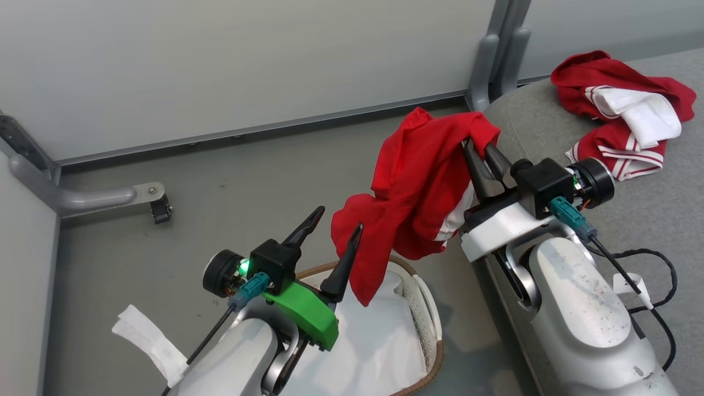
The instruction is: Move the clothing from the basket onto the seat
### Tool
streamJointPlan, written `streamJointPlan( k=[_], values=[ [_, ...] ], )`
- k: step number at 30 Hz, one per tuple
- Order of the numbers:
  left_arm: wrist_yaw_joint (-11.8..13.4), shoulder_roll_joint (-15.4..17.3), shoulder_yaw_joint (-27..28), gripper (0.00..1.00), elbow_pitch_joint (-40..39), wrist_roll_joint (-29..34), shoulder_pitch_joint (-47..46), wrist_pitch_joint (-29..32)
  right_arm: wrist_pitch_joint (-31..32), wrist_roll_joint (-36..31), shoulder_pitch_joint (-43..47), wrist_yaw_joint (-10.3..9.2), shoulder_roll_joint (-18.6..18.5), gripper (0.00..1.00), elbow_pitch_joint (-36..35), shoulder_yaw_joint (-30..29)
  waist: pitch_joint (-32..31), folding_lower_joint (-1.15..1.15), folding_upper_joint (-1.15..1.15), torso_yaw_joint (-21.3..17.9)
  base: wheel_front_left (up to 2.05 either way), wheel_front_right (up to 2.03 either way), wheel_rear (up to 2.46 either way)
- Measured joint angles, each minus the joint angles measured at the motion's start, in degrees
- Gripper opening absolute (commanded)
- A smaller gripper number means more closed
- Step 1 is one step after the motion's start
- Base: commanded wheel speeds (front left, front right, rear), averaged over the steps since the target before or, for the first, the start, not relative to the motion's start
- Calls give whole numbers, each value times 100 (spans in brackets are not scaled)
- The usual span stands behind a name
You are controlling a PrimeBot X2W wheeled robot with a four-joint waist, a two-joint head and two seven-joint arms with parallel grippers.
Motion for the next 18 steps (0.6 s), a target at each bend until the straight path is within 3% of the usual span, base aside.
streamJointPlan(
  k=[8,18],
  values=[
    [-43,-31,176,100,-142,282,8,-10,0,-352,-195,0,-4,0,-137,-483,178,0,0,-570,0,0,0],
    [-148,-23,129,100,-3,582,-246,-16,1,-603,-198,0,-13,0,-411,-1239,557,0,0,-1558,0,0,0]
  ],
)
